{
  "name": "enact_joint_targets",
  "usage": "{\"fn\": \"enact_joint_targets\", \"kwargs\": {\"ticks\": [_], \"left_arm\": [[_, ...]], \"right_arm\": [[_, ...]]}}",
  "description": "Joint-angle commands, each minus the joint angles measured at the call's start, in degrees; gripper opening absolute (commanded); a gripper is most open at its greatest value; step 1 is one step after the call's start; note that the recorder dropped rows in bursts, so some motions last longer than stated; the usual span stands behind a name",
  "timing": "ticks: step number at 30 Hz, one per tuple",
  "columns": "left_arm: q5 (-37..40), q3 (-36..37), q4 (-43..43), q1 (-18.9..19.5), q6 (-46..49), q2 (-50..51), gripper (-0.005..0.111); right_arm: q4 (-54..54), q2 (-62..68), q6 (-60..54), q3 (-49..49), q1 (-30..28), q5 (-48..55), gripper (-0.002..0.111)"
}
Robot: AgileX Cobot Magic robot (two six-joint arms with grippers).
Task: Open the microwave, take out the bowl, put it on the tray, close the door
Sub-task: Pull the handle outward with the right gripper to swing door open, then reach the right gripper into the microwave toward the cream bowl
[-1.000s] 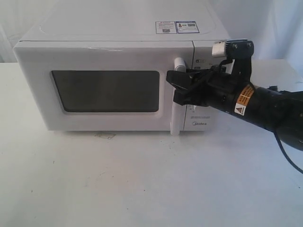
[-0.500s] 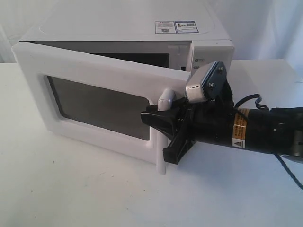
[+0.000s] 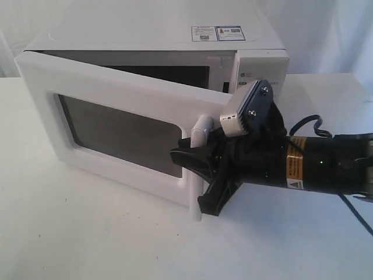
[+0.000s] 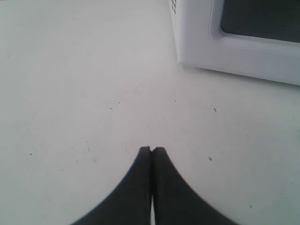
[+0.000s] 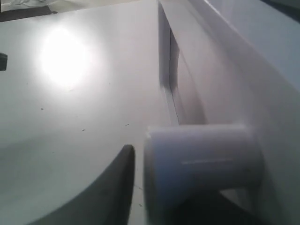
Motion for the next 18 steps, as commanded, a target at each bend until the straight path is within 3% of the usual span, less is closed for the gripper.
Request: {"fn": "enact_joint_targets", "kwargs": {"ticks": [1,2,3,6,11,15,18], "left_arm": [[0.03,0.18,-0.13,-0.03,-0.22,-0.23,0.0],[0.03,0.18,-0.13,-0.03,-0.22,-0.23,0.0],[0.03,0.18,-0.13,-0.03,-0.22,-0.23,0.0],[0.03,0.18,-0.13,-0.03,-0.22,-0.23,0.0],[0.03,0.18,-0.13,-0.03,-0.22,-0.23,0.0],[0.03,0.18,-0.13,-0.03,-0.22,-0.23,0.0],[0.03,0.18,-0.13,-0.03,-0.22,-0.23,0.0]], "right_arm": [[-11.21,-3.0,8.76,0.01,1.76,-20.88,0.051],[-13.02,-4.88,12.71,0.01,1.76,-18.75,0.058],[-13.9,-5.73,15.04,0.01,1.76,-16.96,0.058],[-24.89,-12.54,29.85,0.01,1.76,-10.47,0.053],[-35.58,-22.83,49.1,0.01,1.76,-9.68,0.044],[-35.58,-33.08,55.77,0.27,1.76,-5.86,0.03],[-35.58,-37.07,55.67,1.15,1.76,7.69,0.011]]}}
